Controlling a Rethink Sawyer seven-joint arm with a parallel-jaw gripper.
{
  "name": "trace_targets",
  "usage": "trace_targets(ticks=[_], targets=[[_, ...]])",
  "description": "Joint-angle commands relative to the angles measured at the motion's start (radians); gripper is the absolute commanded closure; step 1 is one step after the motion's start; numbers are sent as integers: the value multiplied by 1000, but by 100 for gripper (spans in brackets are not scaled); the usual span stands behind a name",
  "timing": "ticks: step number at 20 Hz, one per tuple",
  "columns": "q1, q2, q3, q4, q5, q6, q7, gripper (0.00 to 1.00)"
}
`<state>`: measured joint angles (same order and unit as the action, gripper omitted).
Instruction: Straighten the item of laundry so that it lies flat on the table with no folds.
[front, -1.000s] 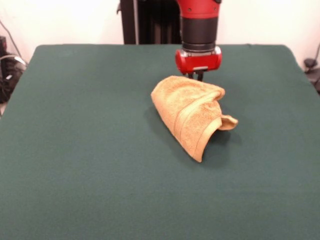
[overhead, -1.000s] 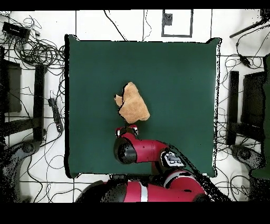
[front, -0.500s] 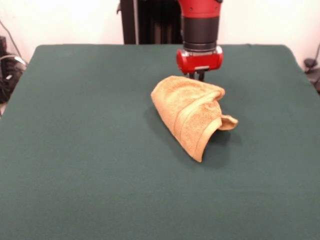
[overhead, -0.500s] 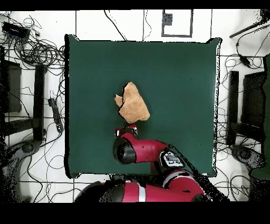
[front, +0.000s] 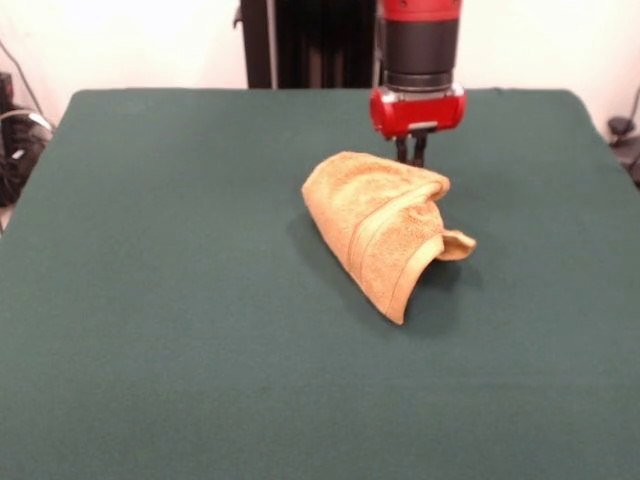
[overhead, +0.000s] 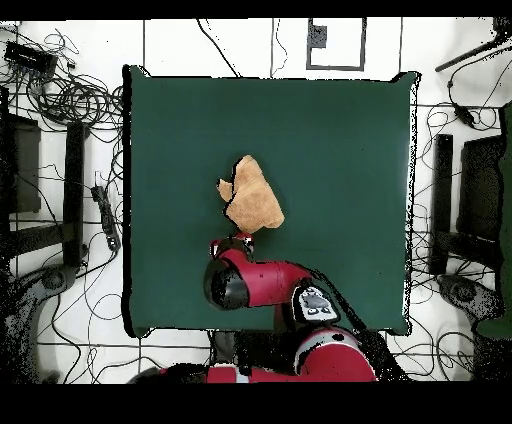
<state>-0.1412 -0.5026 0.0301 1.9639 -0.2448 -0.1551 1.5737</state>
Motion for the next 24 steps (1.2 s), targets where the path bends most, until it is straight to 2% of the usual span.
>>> trace_targets(ticks=[1,7,19,24], targets=[[38,-48,75,-84,72,158,145,100],[53,-74,63,-87,74,133,162,100],[83,-149,47,-130,96,266,136,100],[64,-165,51,-144,72,294,120,100]])
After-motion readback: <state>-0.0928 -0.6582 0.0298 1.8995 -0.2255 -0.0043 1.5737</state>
